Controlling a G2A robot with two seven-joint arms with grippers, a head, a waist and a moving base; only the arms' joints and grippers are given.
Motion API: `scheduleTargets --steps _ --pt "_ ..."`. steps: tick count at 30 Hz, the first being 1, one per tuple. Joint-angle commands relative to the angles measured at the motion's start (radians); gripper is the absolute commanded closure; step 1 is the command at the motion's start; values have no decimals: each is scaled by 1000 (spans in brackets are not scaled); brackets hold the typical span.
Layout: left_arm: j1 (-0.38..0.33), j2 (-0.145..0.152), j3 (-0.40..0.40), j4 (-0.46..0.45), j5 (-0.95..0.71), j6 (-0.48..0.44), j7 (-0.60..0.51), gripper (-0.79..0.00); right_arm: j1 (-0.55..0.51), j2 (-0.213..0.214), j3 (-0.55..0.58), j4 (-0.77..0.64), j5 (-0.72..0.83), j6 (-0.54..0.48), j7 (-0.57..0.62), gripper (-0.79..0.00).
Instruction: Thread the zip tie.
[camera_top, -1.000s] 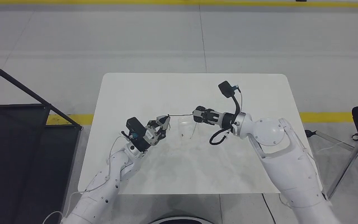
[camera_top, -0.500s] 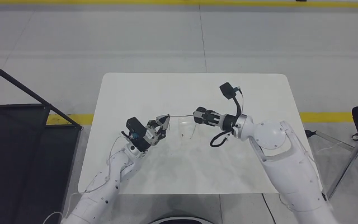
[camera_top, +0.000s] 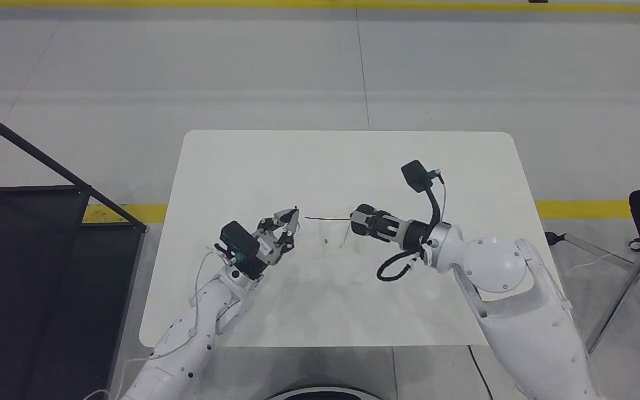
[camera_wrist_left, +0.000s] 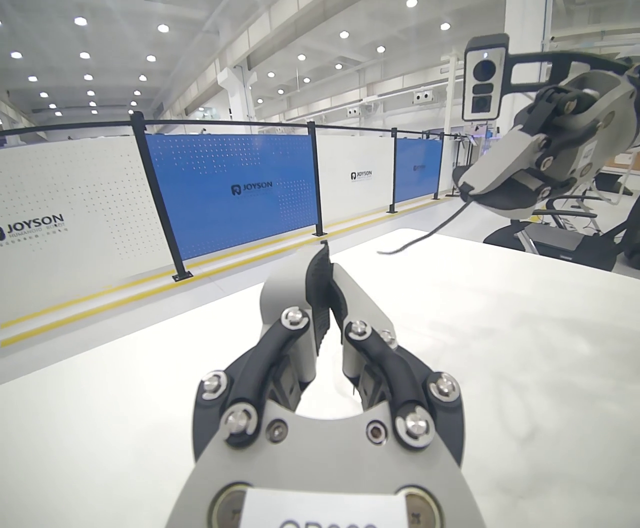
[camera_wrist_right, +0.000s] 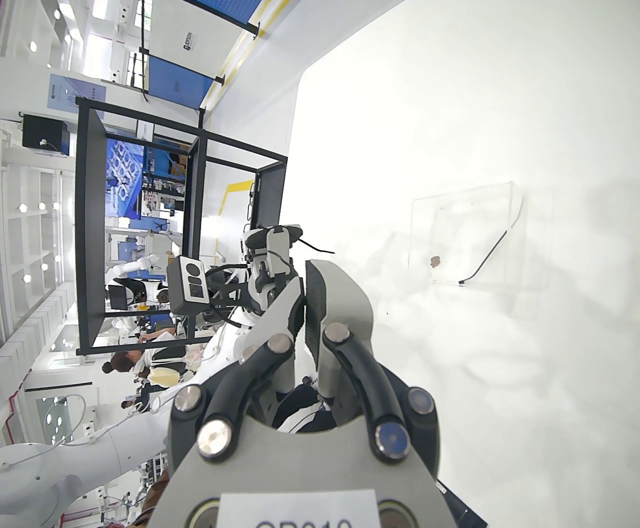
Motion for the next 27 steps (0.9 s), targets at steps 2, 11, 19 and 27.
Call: scheduleTargets --steps 2,11,19,27 --pt "0 0 0 0 0 0 1 0 0 0 0 0 0 -2 -1 0" --pt "0 0 0 0 0 0 1 0 -20 -10 -17 -13 12 55 -120 0" --pt "0 0 0 0 0 0 1 0 -9 -27 -62 -12 47 87 -218 0" --pt "0 0 0 0 0 0 1 0 -2 -30 -75 -18 31 113 -220 0"
